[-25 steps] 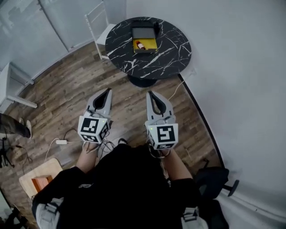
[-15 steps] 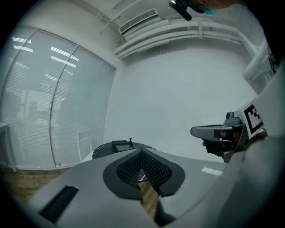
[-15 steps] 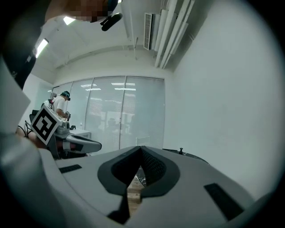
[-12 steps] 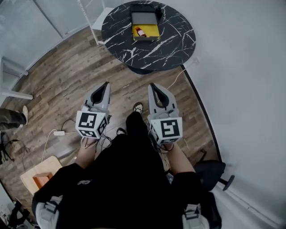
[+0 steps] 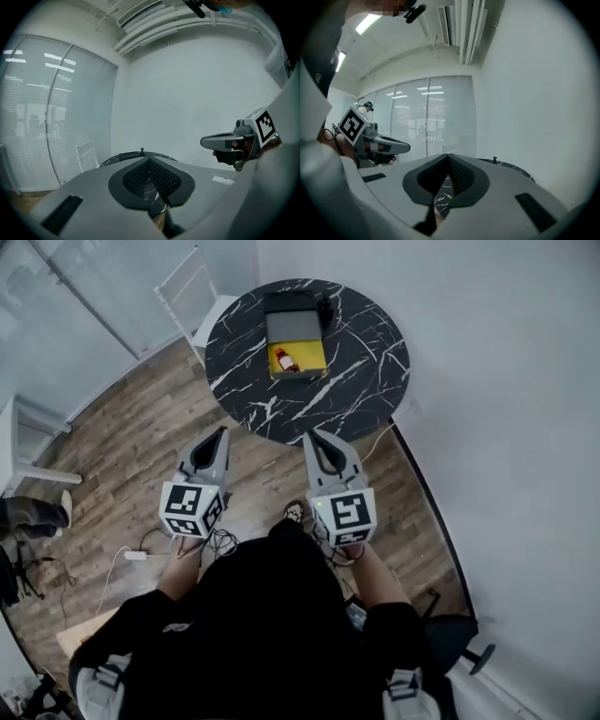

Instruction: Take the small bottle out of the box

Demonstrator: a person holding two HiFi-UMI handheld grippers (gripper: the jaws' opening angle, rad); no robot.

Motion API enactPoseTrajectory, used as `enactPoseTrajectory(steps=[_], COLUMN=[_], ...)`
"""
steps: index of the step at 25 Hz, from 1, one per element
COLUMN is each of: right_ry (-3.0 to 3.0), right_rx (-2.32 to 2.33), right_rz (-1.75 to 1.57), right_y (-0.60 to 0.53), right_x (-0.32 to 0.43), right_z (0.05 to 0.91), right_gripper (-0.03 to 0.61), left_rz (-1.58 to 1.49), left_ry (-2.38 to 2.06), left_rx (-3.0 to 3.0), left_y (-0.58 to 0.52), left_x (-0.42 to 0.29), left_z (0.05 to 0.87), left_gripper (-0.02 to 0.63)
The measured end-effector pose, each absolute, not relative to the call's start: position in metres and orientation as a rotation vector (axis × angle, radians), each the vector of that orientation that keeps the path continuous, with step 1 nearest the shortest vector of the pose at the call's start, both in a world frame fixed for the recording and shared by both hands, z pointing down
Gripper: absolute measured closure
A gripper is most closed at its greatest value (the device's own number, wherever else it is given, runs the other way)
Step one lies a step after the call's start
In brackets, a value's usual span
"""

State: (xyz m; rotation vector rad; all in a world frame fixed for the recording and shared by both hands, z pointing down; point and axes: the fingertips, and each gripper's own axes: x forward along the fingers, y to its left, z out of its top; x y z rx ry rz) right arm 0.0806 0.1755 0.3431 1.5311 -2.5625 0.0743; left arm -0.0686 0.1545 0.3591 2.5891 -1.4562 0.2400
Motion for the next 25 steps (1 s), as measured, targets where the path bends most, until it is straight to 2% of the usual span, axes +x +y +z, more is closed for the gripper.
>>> enactPoseTrajectory(steps=[13,25], right_ry=[-2.601,-2.485], right_rx=[1.437,1.452], right_rz=[0.266,0.318], right_y=[0.071,0.011], right_x=[0.101,0.125], right_z=[0.371,0.396], right_gripper=[0.583,0.583], left_rz=[0.419,0.424], left_ry=[-1.435,-1.373], left_rx=[2.53,2.493], left_y=[0.08,0.011], left_x=[-0.013,0.0], left_z=[0.397,0.427], left_gripper=[0.615,0.615])
